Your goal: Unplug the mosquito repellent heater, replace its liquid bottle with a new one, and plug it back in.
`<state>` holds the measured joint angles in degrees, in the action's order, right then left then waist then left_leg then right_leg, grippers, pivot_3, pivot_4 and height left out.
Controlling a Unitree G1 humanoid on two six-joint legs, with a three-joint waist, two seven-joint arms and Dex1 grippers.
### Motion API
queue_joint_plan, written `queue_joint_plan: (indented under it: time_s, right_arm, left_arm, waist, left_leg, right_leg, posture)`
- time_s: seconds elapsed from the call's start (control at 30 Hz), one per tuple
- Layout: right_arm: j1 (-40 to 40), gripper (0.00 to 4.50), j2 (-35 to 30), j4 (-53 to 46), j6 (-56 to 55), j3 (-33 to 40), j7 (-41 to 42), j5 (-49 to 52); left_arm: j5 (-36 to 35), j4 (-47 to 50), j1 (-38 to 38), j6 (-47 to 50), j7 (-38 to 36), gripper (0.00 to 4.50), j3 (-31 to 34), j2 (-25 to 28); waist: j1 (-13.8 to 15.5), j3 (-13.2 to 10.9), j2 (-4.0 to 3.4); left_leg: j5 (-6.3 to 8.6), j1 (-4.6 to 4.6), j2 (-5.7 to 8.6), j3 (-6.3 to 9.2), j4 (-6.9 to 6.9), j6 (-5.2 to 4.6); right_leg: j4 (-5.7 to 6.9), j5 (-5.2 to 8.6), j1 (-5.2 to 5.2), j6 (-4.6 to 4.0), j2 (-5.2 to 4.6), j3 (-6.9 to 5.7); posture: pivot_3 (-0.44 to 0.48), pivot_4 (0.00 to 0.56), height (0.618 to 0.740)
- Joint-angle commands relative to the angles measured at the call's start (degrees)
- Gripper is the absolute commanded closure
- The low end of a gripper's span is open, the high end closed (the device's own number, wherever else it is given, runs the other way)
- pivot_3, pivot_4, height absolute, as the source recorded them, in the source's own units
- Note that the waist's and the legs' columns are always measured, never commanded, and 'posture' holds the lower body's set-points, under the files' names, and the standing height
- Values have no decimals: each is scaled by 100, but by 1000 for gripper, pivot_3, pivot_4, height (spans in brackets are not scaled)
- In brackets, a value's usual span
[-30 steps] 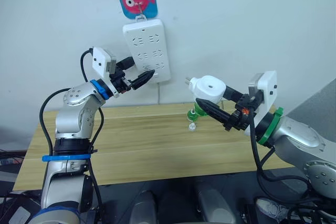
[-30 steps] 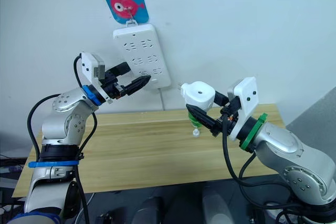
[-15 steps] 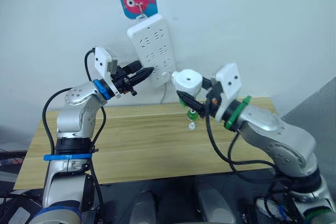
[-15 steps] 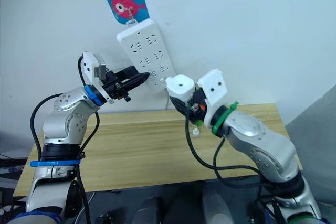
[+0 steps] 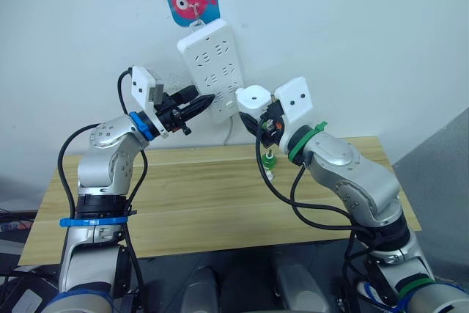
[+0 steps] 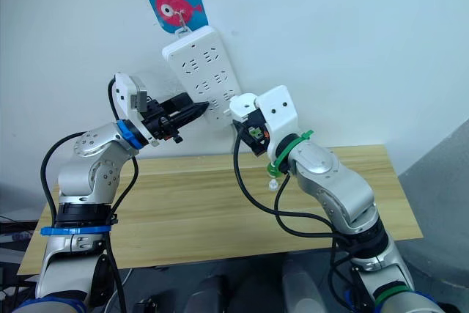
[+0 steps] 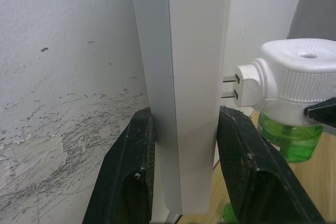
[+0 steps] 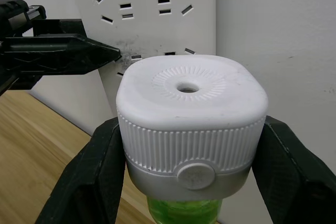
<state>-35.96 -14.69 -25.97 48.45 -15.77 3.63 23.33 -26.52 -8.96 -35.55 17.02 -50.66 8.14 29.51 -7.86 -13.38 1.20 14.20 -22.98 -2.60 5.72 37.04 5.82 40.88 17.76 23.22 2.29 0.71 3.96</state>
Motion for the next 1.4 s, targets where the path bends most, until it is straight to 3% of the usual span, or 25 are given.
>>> queue_joint_plan:
  time_s: [0.03,0.77,1.4]
  right_arm:
    - [-132,1543,137,-148,-142,49,164,-144]
    - [-126,1543,535,157,-427,145,536,-878]
    - [-719,1543,1059,1530,-836,172,1101,-1118]
  left_arm:
    - [59,123,39,15,100,3131,12,28]
    - [37,228,85,66,98,3155,3,19]
    - [-6,389,127,256,36,3160,-50,-47]
  waist:
    - [0,0,0]
    - [-7,0,0]
    - [-83,1,0]
  left_leg:
    - [0,0,0,0,0,0]
    - [0,1,0,0,0,0]
    - [-18,14,-4,-2,0,-23]
  right_leg:
    - [0,0,0,0,0,0]
    - [3,0,0,0,-1,0]
    - [10,-27,0,-5,8,5]
  posture:
    - [-183,194,725]
    - [-183,191,725]
    - [-190,193,725]
